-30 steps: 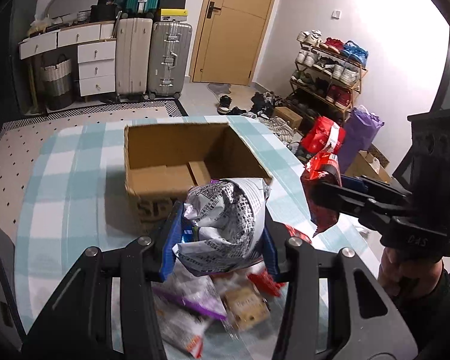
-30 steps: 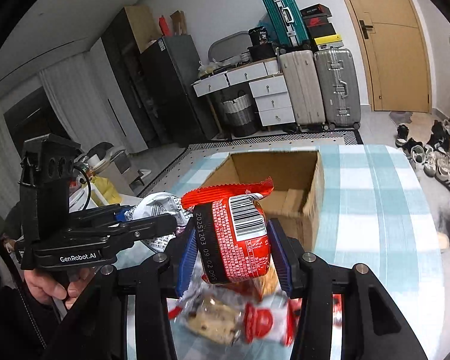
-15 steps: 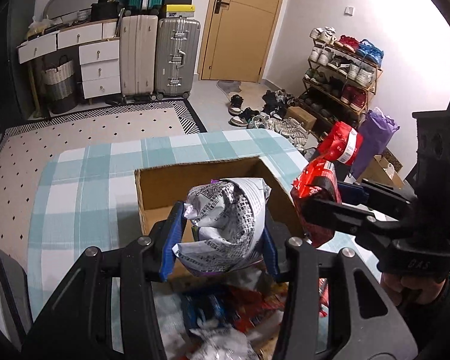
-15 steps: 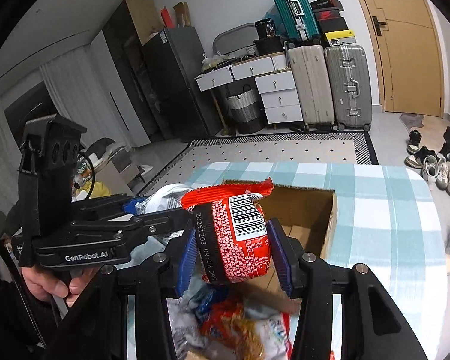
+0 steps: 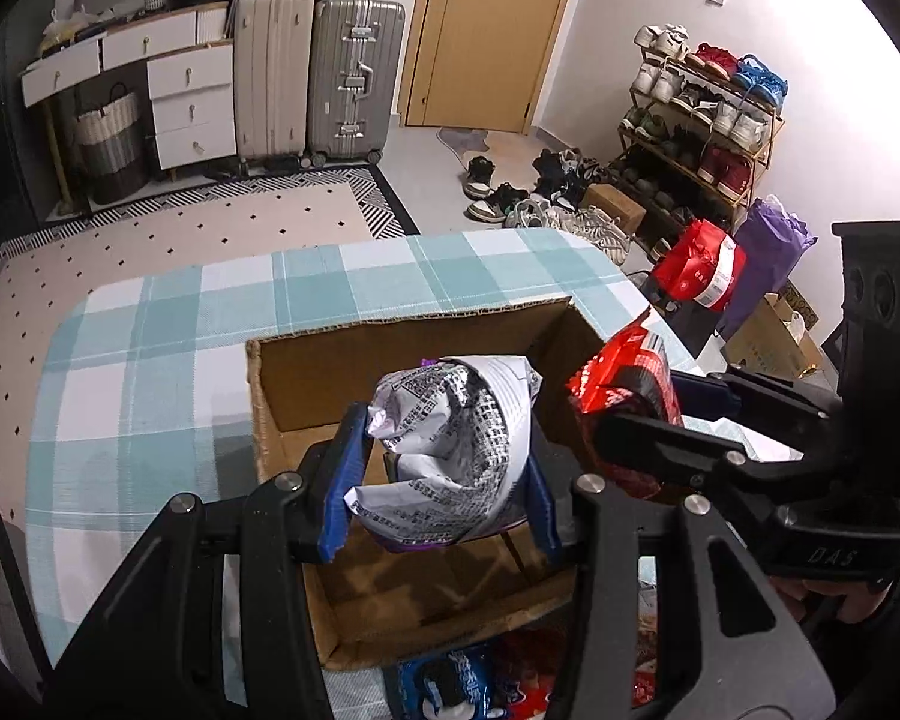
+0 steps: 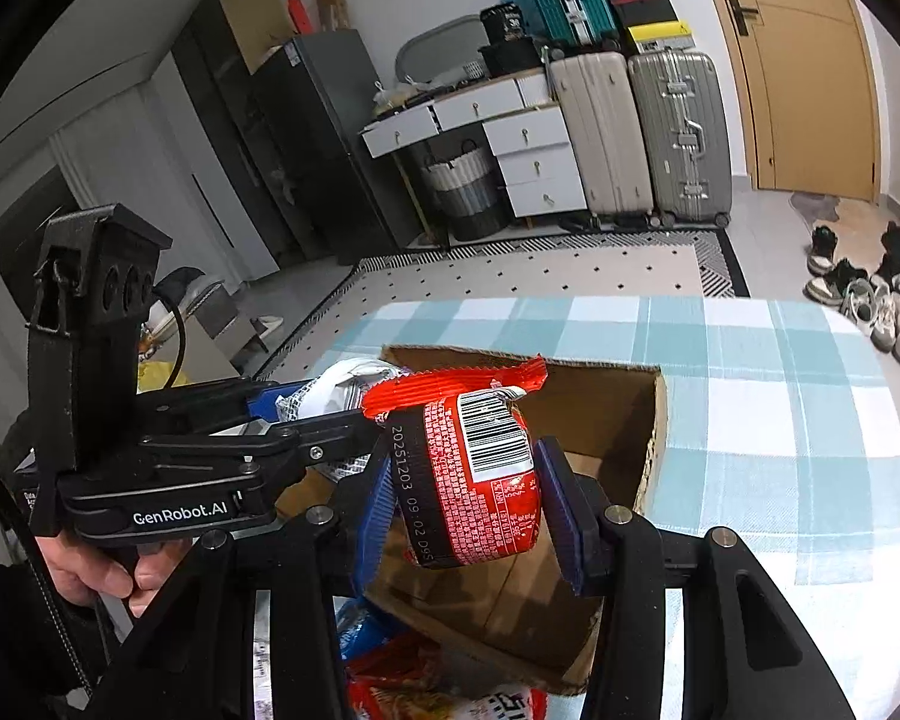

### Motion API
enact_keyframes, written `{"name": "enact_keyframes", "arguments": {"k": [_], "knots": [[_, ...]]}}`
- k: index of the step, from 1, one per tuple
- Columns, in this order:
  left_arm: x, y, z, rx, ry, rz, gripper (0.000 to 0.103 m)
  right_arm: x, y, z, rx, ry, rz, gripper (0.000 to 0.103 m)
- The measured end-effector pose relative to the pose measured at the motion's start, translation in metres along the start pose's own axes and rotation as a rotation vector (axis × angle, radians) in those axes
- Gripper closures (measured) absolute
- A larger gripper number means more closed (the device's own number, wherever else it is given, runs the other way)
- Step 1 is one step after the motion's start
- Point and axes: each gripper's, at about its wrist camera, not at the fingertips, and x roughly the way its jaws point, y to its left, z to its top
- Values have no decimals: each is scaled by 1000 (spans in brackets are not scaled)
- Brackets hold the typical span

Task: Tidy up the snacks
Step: 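Carry both packets over the box and open both tools to drop them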

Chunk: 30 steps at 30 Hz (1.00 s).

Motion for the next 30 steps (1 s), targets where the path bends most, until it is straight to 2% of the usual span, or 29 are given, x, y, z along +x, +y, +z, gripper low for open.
{"name": "enact_keyframes", "arguments": {"k": [5,6,7,9,11,13,22,26,30], "knots": [[17,3,-2,6,4,-1,59,13,-9,-4,2,12,-19,57],[18,3,-2,8,3,-1,57,16,-10,-5,2,13,-25,56],[20,3,-2,12,3,11,50,17,-11,-5,4,12,-28,54],[21,3,-2,17,1,59,39,19,-14,-6,6,8,-41,48],[15,1,-3,20,-13,76,36,18,-15,-7,0,1,-68,33],[9,-1,-3,34,-29,97,30,14,-15,-8,-5,-15,-82,29],[-32,-6,-10,21,-67,138,29,-25,-9,-8,1,-73,-84,29],[-57,-7,-17,8,-87,156,26,-46,-1,-11,-3,-97,-88,23],[-83,-12,-24,5,-109,179,24,-66,9,-15,-12,-114,-88,22]]}}
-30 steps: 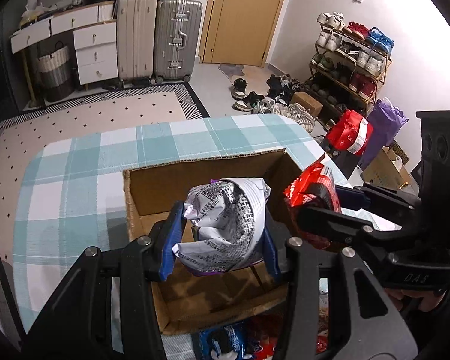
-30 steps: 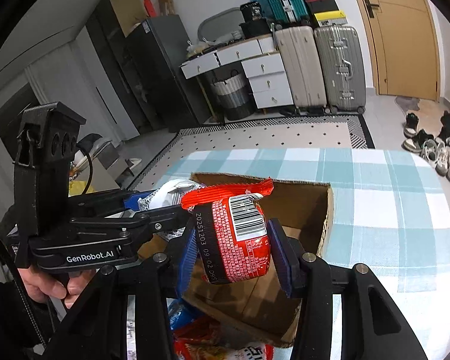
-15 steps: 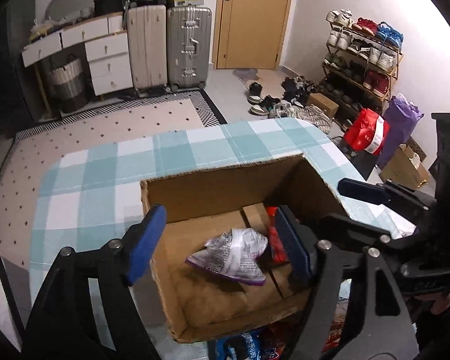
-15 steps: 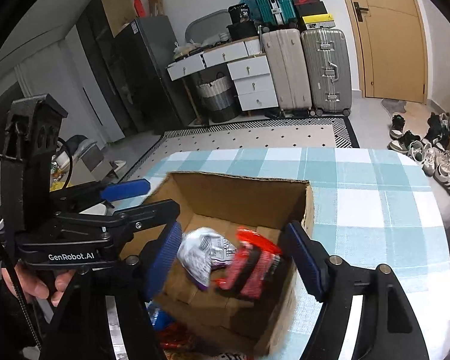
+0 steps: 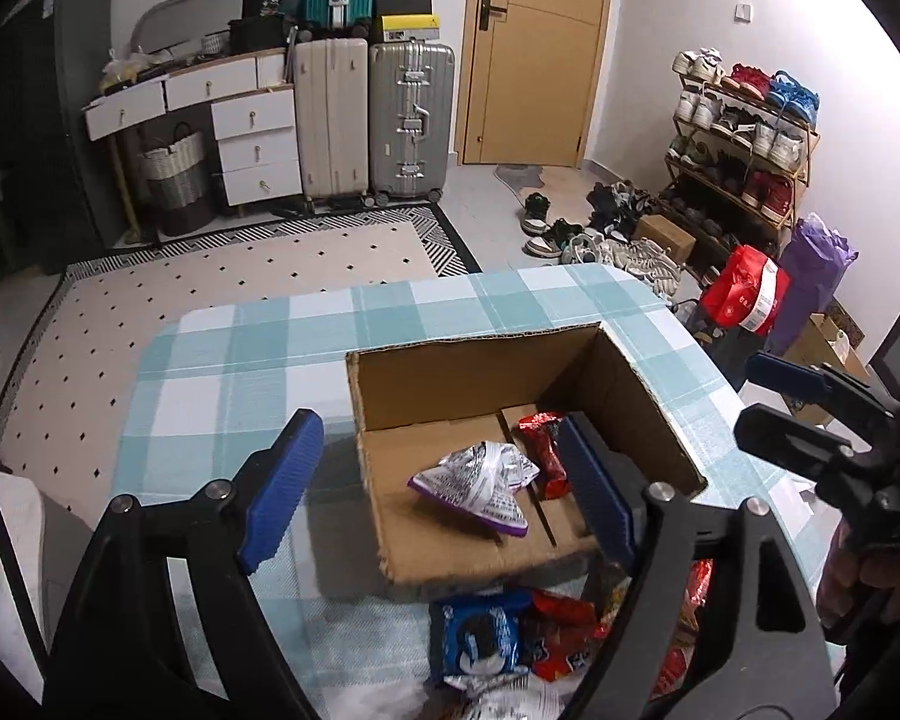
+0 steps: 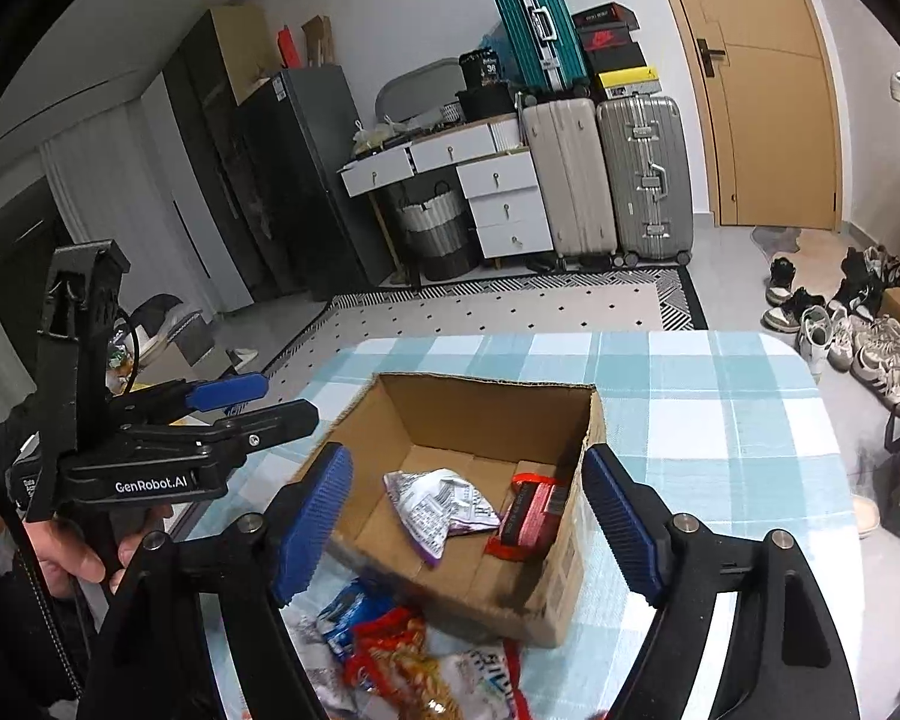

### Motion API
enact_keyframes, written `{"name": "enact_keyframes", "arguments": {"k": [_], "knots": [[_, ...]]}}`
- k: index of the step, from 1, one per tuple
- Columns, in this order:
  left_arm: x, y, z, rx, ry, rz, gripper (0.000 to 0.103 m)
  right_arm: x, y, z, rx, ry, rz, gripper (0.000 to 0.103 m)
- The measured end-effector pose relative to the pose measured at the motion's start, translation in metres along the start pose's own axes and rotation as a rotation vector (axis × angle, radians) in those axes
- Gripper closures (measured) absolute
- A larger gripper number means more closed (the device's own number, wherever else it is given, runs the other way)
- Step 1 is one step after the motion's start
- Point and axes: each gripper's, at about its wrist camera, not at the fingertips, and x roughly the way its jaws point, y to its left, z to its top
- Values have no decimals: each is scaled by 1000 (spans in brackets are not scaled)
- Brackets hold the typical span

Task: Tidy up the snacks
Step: 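Withdraw both tools from the box back toward the snack pile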

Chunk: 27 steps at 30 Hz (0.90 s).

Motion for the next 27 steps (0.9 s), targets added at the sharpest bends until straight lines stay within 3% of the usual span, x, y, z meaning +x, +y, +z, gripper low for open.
{"name": "enact_keyframes", "arguments": {"k": [5,15,17,21,27], "knots": [[-34,-6,-10,5,-27,29,21,-26,12,-3,-8,-22,-8,15],[-91,-24,-39,-11,-67,72,18,-70,38,-24,-37,-44,-20,10],[-102,-29,-44,-10,-81,101,16,-79,43,-29,-41,-47,-18,10],[-124,-41,-56,7,-105,111,1,-93,53,-40,-59,-53,-14,9],[-141,-54,-77,16,-99,97,1,-108,66,-55,-66,-52,-15,8]]}}
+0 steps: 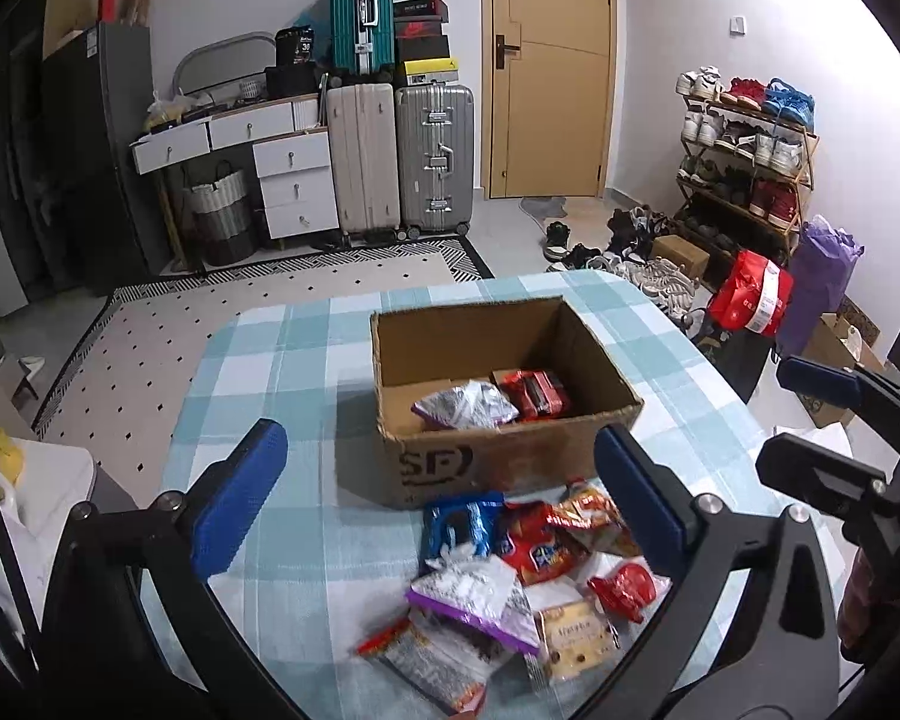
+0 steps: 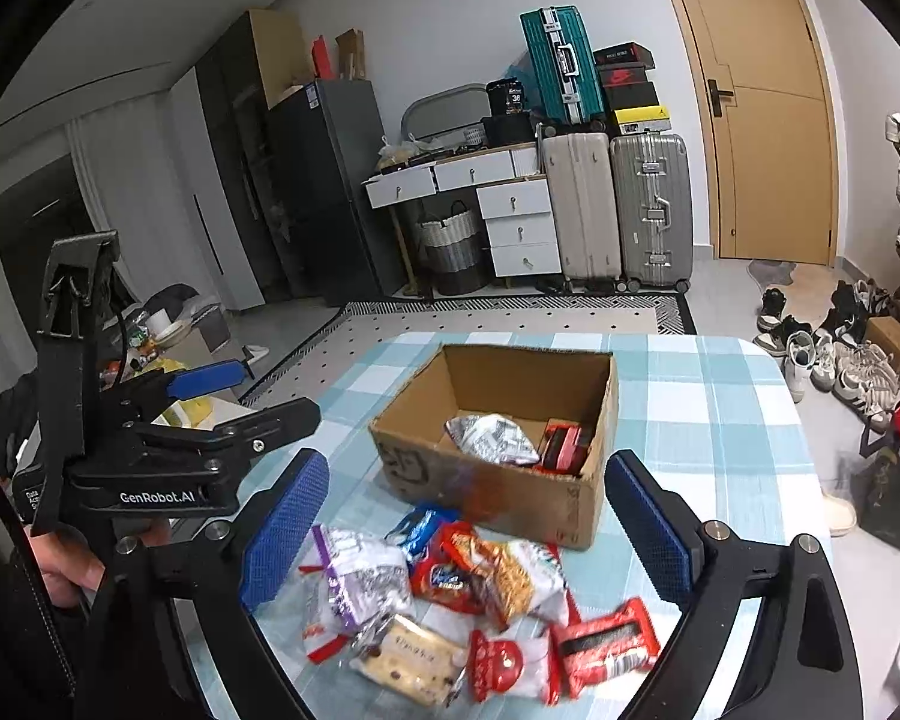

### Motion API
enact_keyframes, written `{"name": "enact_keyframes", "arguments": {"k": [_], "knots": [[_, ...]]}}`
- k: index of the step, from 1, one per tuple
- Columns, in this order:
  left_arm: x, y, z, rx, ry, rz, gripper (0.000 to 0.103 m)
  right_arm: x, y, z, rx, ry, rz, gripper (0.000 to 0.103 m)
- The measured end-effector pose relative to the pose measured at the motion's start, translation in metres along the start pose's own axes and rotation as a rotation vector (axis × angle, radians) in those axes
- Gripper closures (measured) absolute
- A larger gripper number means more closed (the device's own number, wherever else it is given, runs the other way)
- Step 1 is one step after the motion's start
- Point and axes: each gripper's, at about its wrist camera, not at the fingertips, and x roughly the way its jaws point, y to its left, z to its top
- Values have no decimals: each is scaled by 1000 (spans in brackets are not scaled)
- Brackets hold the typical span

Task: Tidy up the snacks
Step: 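Withdraw both tools from the box back toward the snack pile, then grasp the clear cup of noodles with the right tool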

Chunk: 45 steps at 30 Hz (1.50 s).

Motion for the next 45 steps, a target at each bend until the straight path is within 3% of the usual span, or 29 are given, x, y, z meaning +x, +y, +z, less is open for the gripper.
{"name": "enact_keyframes", "arguments": {"k": [6,18,28,45], "knots": [[-19,-4,-24,-24,2,-3,1,-9,12,-19,6,6,-2,8],[-20,23,-74,-100,17,33,1,-8,24,-56,24,41,7,8],[-4,45,-115,-155,61,55,1,18,24,-96,58,121,30,7],[17,74,-167,-203,113,86,1,71,43,-150,-61,273,38,7]]}}
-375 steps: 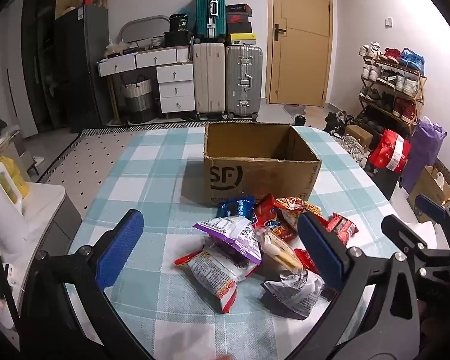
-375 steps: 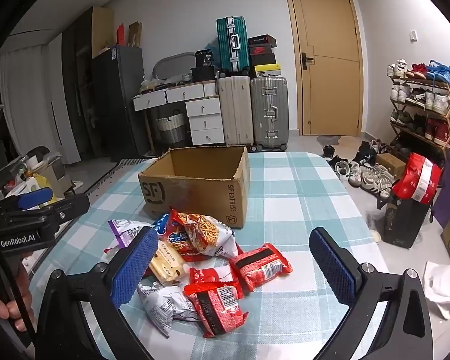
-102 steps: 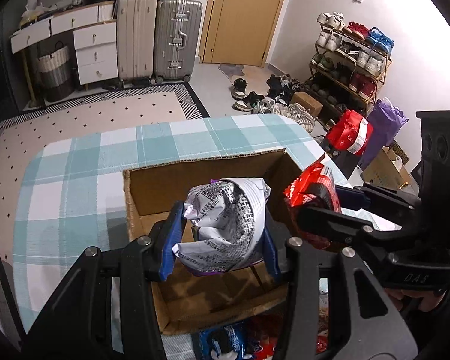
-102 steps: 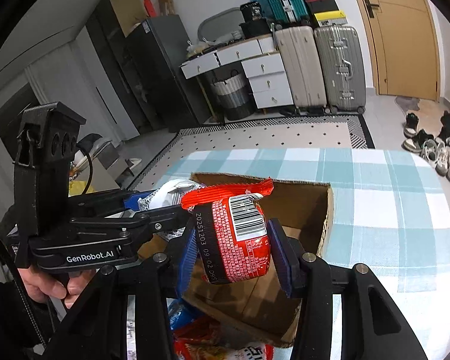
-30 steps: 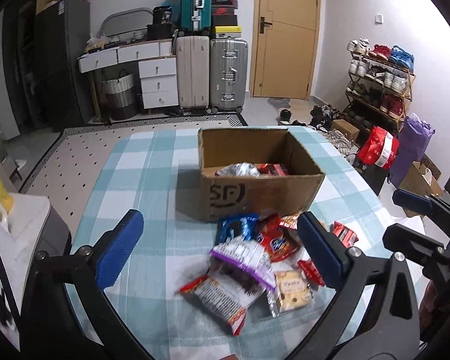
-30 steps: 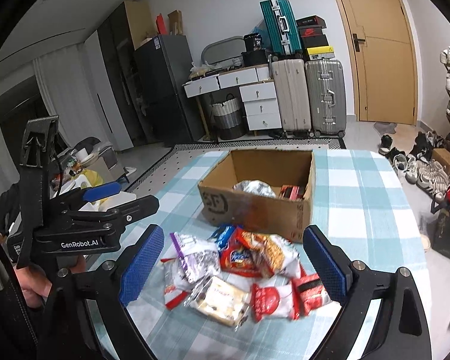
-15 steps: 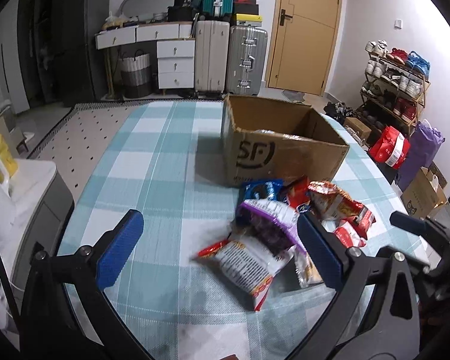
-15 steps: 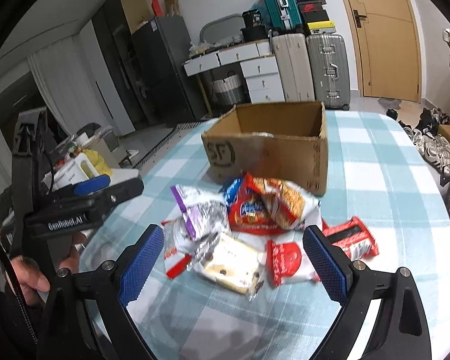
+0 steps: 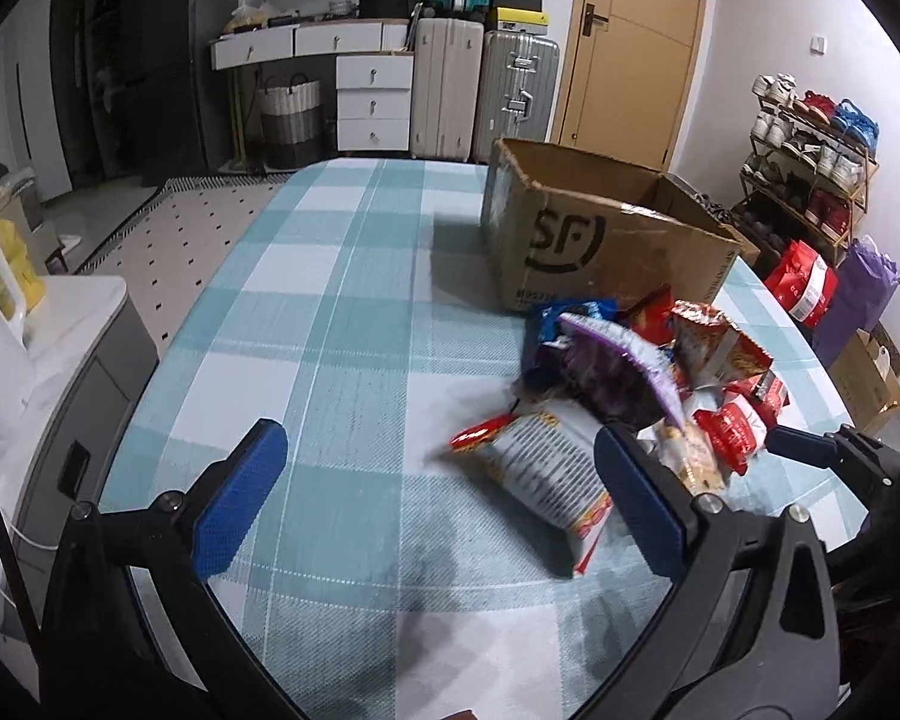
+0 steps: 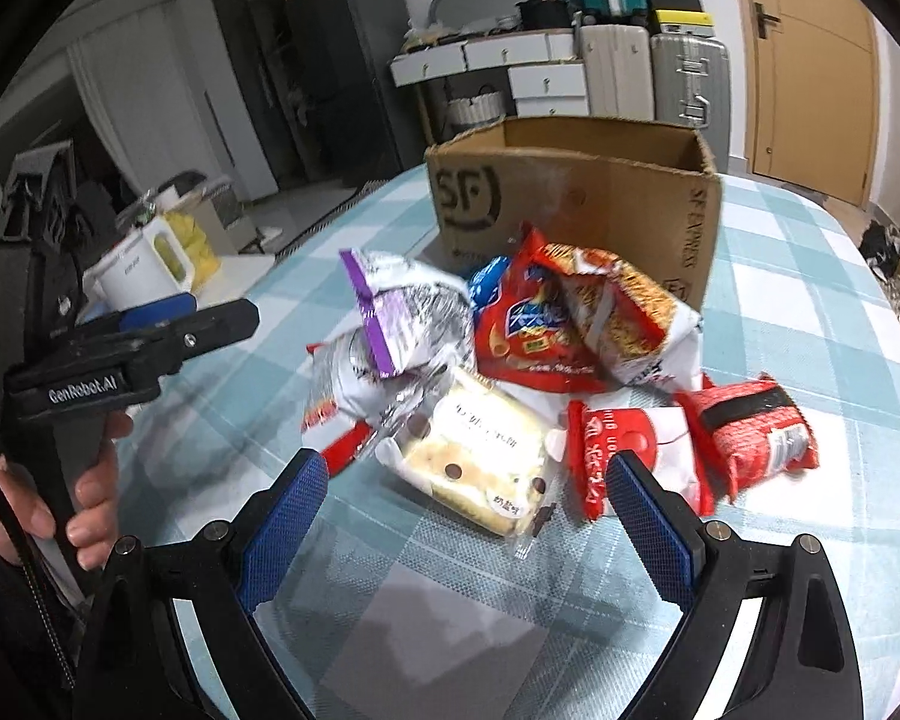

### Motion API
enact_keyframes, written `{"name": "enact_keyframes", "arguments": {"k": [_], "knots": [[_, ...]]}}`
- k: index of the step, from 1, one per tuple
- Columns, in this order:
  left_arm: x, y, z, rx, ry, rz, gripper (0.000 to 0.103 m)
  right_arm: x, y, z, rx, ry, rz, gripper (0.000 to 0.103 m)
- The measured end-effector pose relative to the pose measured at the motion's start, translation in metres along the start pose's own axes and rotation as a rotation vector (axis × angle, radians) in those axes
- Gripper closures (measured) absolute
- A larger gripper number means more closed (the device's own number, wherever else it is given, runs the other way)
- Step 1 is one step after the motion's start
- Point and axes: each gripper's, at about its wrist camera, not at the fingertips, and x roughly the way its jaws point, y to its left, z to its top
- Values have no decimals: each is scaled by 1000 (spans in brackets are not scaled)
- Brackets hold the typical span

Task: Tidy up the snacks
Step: 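Grasp the clear cup of noodles with the right tool, then grasp the white printed chip bag with the left tool while the right tool holds the cup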

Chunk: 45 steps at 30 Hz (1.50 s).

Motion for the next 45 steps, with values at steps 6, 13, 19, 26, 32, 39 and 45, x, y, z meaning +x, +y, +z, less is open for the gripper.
{"name": "enact_keyframes", "arguments": {"k": [6,13,19,26,32,39,45], "knots": [[9,10,-4,-25,14,-1,1,24,11,-2,-97,46,-29,7],[21,18,-5,-42,30,-3,1,46,26,-1,-208,65,-127,8],[27,24,-8,-57,42,-4,1,66,30,1,-253,110,-180,25],[32,33,-9,-78,55,0,1,64,16,6,-194,79,-154,66],[33,32,-10,-81,64,-1,1,52,-10,11,-47,31,-52,87],[31,28,-9,-71,70,3,1,47,-32,13,68,19,40,88],[31,24,-11,-58,77,1,1,39,-37,10,88,-5,56,88]]}}
